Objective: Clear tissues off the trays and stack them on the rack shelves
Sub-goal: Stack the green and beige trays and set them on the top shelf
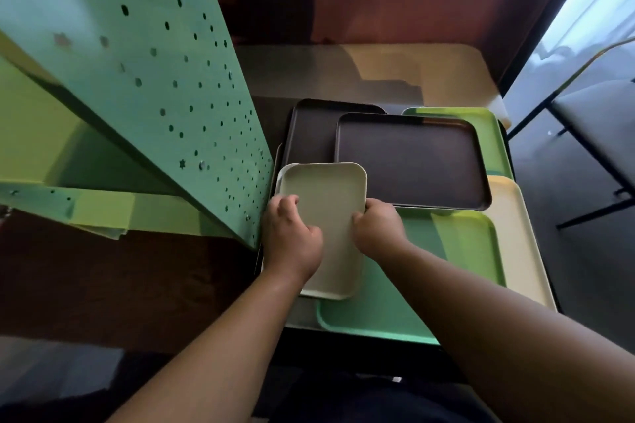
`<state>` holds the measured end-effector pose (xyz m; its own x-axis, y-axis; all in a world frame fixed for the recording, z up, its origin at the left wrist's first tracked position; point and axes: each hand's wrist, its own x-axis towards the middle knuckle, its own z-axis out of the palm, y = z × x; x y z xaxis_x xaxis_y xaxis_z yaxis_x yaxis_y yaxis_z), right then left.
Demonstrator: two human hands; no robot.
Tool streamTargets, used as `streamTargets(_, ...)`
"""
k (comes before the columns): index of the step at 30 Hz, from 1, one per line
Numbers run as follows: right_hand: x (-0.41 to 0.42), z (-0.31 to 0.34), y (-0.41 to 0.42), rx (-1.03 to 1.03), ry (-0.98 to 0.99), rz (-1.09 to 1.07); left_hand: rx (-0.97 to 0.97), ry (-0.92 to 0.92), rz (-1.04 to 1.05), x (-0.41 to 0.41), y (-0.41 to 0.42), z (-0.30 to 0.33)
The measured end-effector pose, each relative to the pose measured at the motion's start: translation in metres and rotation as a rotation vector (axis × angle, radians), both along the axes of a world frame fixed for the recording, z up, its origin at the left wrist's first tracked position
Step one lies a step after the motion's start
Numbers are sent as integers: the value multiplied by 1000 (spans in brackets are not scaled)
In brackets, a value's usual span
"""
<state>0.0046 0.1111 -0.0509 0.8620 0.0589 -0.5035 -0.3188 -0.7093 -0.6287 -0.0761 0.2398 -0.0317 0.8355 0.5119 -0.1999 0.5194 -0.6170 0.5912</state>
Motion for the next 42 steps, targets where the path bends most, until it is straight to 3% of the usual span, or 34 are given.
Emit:
streamTargets(5,-8,-2,8,-97,74,31,-68,74,-32,4,1,-7)
streamTargets(12,-7,6,1,113,141,-97,-63,-2,-67,10,10,3)
streamTargets(17,11,46,-37,192,152,104,27,-217,-90,29,21,26)
streamTargets(19,21,66,-56,242,217,157,-22,-146,-133,38,22,32)
streamTargets(23,37,83,-82,154,226,211,-237,92,-228,51,11,23)
streamTargets(27,38,69,-118,-199,208,320,-310,125,-67,36,-3,1)
streamTargets(30,21,47,-152,-175,135,121,-360,165,36,14,-19,-13)
streamTargets(35,-18,21,-180,-93,-32,-37,-207,218,-25,-6,-50,-20)
streamTargets(42,-30,10,-190,-231,-82,-57,67,278,-107,-5,-57,-15)
